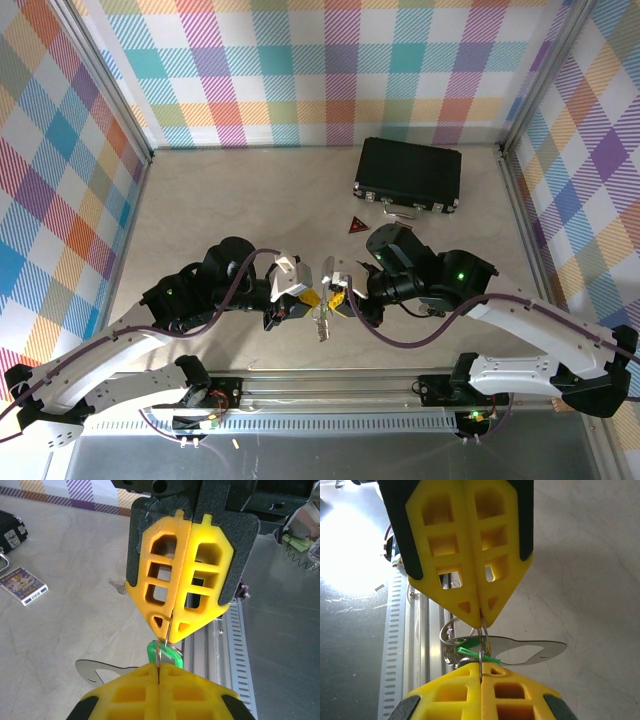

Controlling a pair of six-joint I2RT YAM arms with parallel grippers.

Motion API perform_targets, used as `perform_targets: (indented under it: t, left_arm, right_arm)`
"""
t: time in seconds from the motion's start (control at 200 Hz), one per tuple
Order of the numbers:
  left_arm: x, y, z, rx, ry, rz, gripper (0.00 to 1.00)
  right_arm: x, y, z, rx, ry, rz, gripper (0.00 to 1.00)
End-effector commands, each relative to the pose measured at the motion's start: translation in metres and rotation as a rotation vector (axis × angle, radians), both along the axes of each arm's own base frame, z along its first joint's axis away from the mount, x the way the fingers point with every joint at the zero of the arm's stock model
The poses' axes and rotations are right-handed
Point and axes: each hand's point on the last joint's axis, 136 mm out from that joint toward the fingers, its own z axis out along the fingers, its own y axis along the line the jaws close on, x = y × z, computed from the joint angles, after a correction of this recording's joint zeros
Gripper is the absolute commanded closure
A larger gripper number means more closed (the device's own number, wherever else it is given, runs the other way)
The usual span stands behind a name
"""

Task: Put the keys on the keyring

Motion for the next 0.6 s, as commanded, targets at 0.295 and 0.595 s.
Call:
perform_targets:
  t: [0.295,0.595]
  left_arm:
    - [-0.005,-0.001,0.006,-0.016,-0.029,-0.026,1.0]
    - [-0.005,-0.001,0.006,-0.016,-0.03,-0.025,1.0]
  right_arm:
    - [0.001,-0.003,0.01,0.017,-0.057,0.002,1.0]
    - [0.001,-0.006,0.011,-0.004,-0.076,0.0,1.0]
